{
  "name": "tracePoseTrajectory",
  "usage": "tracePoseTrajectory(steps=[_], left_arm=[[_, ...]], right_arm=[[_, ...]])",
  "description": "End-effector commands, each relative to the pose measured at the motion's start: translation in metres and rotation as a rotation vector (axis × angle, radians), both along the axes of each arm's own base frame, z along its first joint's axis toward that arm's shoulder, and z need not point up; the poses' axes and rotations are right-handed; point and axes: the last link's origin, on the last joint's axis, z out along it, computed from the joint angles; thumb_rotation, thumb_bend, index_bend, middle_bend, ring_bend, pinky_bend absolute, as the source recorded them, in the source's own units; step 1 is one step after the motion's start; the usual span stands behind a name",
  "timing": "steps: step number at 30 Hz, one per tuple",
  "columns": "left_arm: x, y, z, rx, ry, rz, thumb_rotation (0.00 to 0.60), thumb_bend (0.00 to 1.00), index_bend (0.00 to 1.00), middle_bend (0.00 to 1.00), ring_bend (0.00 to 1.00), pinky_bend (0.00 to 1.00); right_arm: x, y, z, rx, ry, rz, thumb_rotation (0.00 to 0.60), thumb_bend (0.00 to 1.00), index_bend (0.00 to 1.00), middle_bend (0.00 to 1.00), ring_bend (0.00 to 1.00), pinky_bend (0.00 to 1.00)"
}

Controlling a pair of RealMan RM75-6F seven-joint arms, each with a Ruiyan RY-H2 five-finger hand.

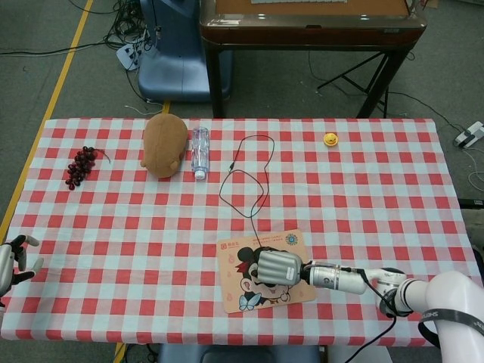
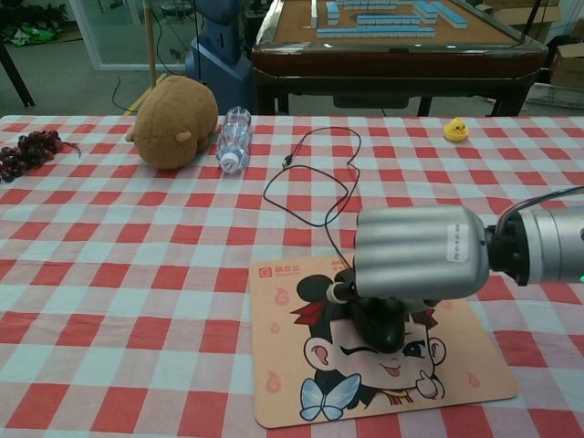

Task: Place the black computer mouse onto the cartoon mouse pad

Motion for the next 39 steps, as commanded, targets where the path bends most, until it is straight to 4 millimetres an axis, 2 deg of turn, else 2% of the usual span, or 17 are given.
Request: tracePoseTrajectory(steps=[1, 6, 14, 20, 30, 34, 39], left_arm=[[0.0, 0.0, 0.0, 0.0, 0.001, -0.001, 0.6, 0.3, 0.55, 0.78, 0.56, 0.63], [0.001, -0.001, 0.0, 0.0, 0.001, -0.001, 0.6, 0.3, 0.55, 0.78, 0.56, 0.63], [0.001, -0.001, 0.0, 0.001, 0.001, -0.004, 0.6, 0.3, 0.55, 0.78, 0.56, 0.63], [0.001, -0.001, 0.0, -0.001, 0.003, -0.004, 0.6, 0.3, 0.55, 0.78, 0.56, 0.63], [0.003, -0.002, -0.001, -0.007, 0.009, -0.011, 0.6, 0.3, 0.55, 0.78, 0.56, 0.63], [0.009, -0.003, -0.004, -0.015, 0.005, -0.039, 0.6, 0.3, 0.55, 0.78, 0.56, 0.63], [0.019, -0.006, -0.006, -0.02, -0.009, -0.095, 0.6, 0.3, 0.55, 0.78, 0.56, 0.63]], right_arm=[[0.0, 0.001, -0.001, 0.003, -0.001, 0.001, 0.6, 0.12, 0.55, 1.0, 1.0, 1.0], [-0.001, 0.003, -0.003, 0.01, 0.002, -0.006, 0.6, 0.11, 0.53, 1.0, 1.0, 1.0], [-0.001, 0.004, -0.002, 0.015, -0.003, -0.013, 0.6, 0.0, 0.25, 1.0, 1.0, 1.0], [0.001, 0.007, 0.004, 0.009, -0.032, -0.026, 0.6, 0.0, 0.21, 1.0, 1.0, 1.0], [-0.009, 0.009, 0.057, -0.159, -0.106, -0.174, 0.6, 0.0, 0.23, 0.99, 0.89, 1.0], [-0.021, 0.014, 0.081, -0.255, -0.113, -0.306, 0.6, 0.0, 0.35, 0.9, 0.82, 1.0], [-0.036, 0.022, 0.114, -0.386, -0.158, -0.523, 0.6, 0.0, 0.37, 0.76, 0.69, 0.86]])
